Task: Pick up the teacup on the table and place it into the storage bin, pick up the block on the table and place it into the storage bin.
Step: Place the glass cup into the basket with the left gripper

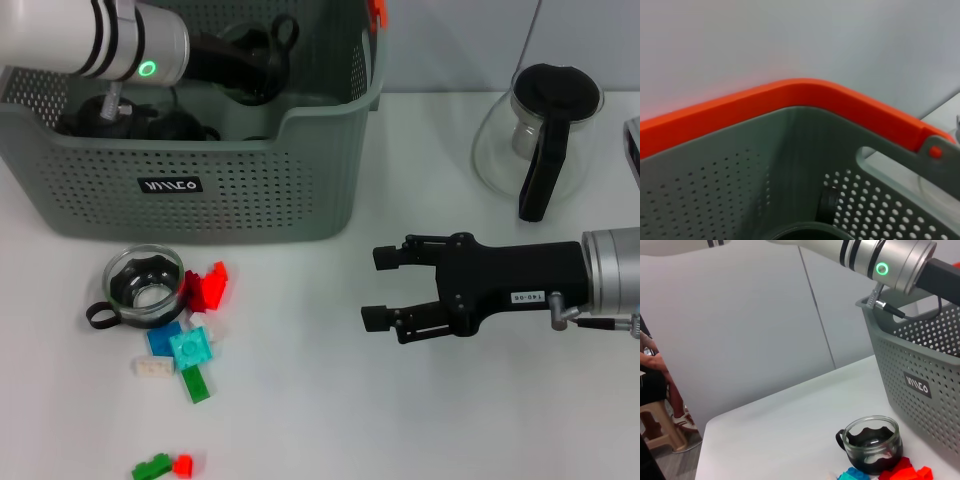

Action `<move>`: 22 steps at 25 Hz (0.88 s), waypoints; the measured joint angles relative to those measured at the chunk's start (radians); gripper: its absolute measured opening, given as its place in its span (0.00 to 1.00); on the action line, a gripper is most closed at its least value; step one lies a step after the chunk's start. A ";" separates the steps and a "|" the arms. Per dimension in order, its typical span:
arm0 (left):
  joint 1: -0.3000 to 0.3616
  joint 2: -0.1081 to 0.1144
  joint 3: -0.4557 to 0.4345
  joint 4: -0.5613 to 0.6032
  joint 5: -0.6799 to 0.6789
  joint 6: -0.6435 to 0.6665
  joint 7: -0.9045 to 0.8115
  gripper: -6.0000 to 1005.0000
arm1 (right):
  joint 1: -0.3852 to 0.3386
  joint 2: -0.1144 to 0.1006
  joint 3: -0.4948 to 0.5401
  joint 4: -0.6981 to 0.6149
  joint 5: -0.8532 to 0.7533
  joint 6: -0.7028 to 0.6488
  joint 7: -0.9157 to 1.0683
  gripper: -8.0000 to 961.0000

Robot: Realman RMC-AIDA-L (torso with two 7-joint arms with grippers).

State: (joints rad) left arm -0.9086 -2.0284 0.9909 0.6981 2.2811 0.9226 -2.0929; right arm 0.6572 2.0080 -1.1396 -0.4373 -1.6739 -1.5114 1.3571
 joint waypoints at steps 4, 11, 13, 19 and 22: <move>0.001 -0.001 0.002 -0.001 0.000 -0.015 0.003 0.09 | 0.001 0.000 0.000 0.000 0.000 0.002 -0.003 0.96; 0.000 -0.002 0.003 -0.035 0.041 -0.097 0.004 0.09 | 0.002 0.003 0.000 -0.001 0.000 0.010 -0.005 0.96; -0.004 -0.004 0.003 -0.049 0.060 -0.118 0.004 0.09 | 0.002 0.003 0.000 -0.001 0.000 0.013 -0.005 0.96; -0.007 -0.015 0.004 -0.055 0.077 -0.134 0.016 0.10 | 0.002 0.004 0.000 -0.002 0.002 0.017 -0.006 0.96; -0.006 -0.016 0.004 -0.055 0.082 -0.137 0.016 0.10 | 0.002 0.005 0.000 -0.002 0.002 0.018 -0.006 0.96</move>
State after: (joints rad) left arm -0.9142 -2.0446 0.9954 0.6427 2.3635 0.7860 -2.0774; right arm 0.6596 2.0127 -1.1398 -0.4388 -1.6719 -1.4933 1.3514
